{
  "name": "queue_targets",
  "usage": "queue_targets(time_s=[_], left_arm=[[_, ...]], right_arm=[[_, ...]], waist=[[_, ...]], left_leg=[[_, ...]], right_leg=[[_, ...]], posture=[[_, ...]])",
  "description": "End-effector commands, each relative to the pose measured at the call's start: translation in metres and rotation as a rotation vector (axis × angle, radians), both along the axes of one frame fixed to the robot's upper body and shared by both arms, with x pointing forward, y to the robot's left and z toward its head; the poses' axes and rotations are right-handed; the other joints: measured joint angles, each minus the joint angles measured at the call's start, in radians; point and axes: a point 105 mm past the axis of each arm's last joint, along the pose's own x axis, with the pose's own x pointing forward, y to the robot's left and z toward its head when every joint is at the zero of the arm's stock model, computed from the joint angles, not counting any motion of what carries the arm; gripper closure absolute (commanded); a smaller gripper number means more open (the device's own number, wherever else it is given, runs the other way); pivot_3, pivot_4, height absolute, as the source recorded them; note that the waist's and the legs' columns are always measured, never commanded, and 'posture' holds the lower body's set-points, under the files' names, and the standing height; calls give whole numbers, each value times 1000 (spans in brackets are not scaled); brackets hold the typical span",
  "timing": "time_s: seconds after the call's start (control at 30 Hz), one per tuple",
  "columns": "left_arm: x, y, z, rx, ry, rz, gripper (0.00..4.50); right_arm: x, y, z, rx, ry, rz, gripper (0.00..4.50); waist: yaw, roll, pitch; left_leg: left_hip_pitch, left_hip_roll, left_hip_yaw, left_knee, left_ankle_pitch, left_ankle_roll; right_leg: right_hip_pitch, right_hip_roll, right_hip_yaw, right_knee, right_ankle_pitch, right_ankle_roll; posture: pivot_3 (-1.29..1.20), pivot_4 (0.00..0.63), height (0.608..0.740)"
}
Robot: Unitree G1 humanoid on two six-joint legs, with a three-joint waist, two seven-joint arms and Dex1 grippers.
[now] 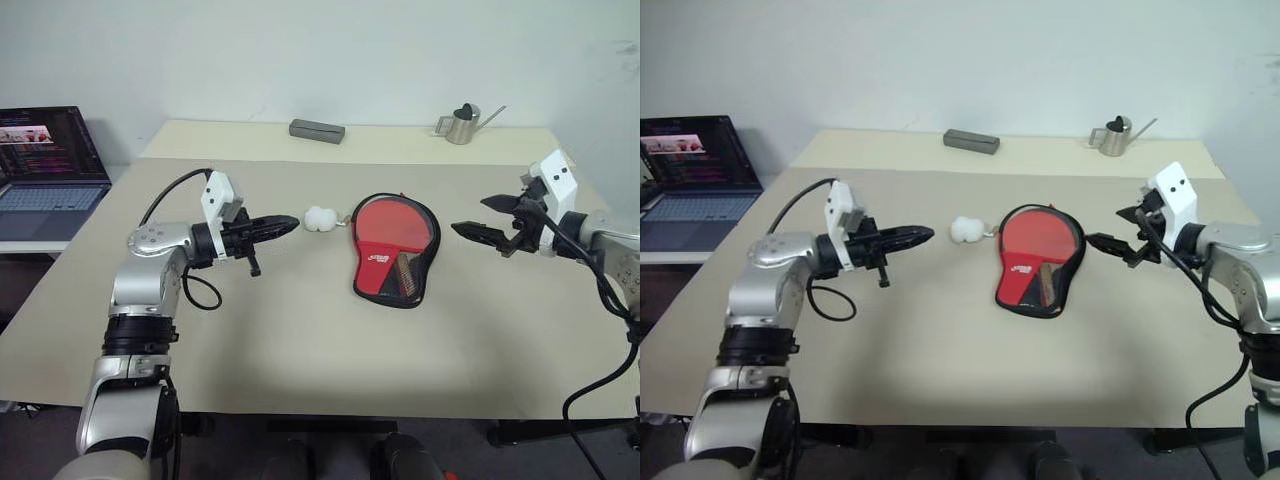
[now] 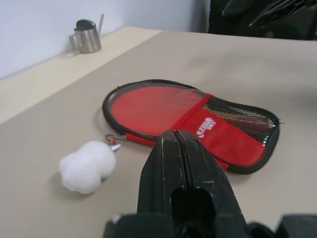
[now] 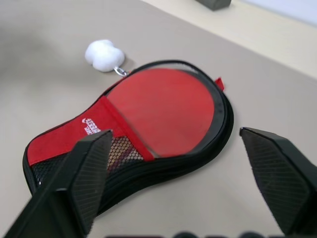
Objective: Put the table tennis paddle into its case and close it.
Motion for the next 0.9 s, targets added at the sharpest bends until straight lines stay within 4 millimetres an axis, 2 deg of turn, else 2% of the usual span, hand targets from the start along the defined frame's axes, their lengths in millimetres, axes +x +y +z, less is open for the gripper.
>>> queue_targets(time_s=[0.03, 0.2, 0.5, 0.73, 0.9], left_arm=[[-10, -9, 18, -6, -38, -69, 4500], [-15, -21, 20, 6, -28, -144, 4500], [-17, -44, 28, 17, -50, -263, 4500], [-15, -53, 32, 14, -63, -299, 4500], [-14, -52, 32, 16, -68, -300, 4500]], right_arm=[[3, 10, -1, 41, 22, -1, 45], [19, 16, -22, 180, 158, -129, 45], [37, 21, -38, 311, 267, -269, 45], [38, 20, -65, 319, 354, -321, 45], [35, 23, -72, 354, 400, -318, 45]], waist=[[-1, 0, 0], [-2, 0, 0], [-3, 0, 0], [-4, 0, 0], [-6, 0, 0]], left_leg=[[0, 0, 0, 0, 0, 0], [0, 0, 0, 0, 0, 0], [0, 0, 1, 0, 0, 0], [0, 0, 2, -1, 0, 0], [0, 0, 2, -1, 0, 0]], right_leg=[[0, 0, 0, 0, 0, 0], [0, 0, 0, 0, 0, 0], [-1, 0, 0, 0, 0, 0], [-1, 0, 0, 1, 0, 0], [-2, 0, 0, 1, 0, 0]], posture=[[0, 150, 740], [0, 150, 740], [0, 150, 740], [0, 150, 740], [0, 150, 740]])
